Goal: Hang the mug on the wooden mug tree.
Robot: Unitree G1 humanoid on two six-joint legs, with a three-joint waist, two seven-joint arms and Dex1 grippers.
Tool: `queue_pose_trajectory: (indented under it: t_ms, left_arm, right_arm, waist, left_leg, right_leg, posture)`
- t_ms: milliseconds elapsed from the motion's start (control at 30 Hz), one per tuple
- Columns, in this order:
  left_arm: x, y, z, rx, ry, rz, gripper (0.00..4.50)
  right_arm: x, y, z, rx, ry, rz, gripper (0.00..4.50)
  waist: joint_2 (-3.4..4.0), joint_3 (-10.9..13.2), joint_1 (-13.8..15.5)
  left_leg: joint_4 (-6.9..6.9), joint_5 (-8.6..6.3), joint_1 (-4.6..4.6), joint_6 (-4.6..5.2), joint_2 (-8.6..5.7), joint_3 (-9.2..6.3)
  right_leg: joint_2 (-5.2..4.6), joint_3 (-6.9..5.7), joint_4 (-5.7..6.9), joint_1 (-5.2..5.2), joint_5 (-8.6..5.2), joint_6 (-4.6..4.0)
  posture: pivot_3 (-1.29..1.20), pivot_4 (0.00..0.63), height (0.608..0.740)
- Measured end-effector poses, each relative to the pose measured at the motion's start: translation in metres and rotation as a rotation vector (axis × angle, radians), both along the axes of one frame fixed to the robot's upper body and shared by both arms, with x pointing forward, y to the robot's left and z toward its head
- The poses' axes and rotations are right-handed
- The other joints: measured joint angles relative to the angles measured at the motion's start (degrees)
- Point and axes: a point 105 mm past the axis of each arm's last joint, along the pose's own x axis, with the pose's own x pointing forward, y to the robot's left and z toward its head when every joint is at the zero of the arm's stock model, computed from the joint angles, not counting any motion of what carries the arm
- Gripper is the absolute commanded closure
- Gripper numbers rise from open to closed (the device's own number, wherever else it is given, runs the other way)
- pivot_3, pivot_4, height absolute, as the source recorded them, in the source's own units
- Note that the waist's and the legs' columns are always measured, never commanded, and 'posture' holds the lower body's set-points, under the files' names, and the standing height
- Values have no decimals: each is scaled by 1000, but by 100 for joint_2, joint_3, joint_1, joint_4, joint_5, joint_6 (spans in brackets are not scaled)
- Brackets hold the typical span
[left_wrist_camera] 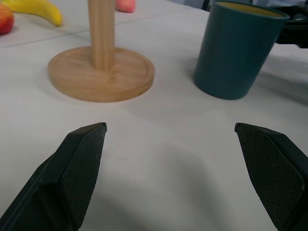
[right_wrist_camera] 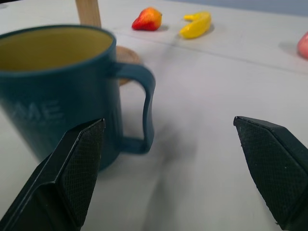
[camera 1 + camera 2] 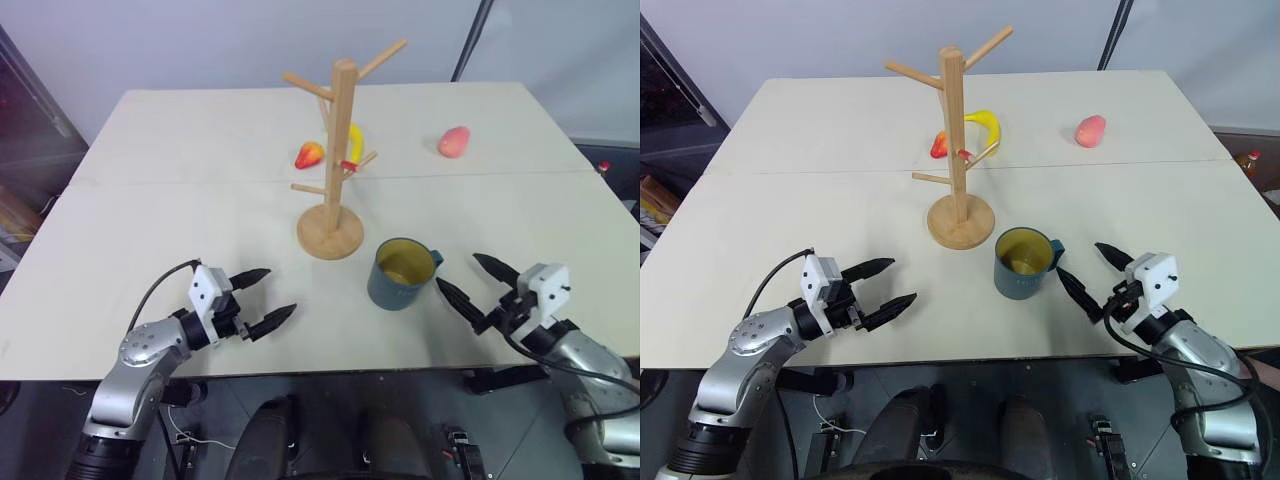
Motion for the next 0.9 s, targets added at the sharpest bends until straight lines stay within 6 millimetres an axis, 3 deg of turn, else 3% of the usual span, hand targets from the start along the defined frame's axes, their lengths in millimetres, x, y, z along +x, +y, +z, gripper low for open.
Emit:
queue_pose_trajectory:
  t_ms: [333, 900]
  left_arm:
    - [-2, -3, 1, -8, -13, -11, 0]
    - [-4, -4, 5, -10, -50, -36, 0]
  right_arm:
    - [12, 11, 3, 10, -24, 7, 60]
    - [33, 9, -9, 25, 6, -3, 60]
  waist:
    - [0, 0, -1]
    - [0, 0, -6]
  left_leg:
    - [1, 0, 0, 1, 0, 0]
    - [1, 1, 0, 1, -1, 0]
  right_leg:
    - [1, -1, 1, 1, 0, 1]
    - [3, -3, 3, 1, 2, 3]
  posture:
    - [0, 150, 740]
    - [0, 150, 740]
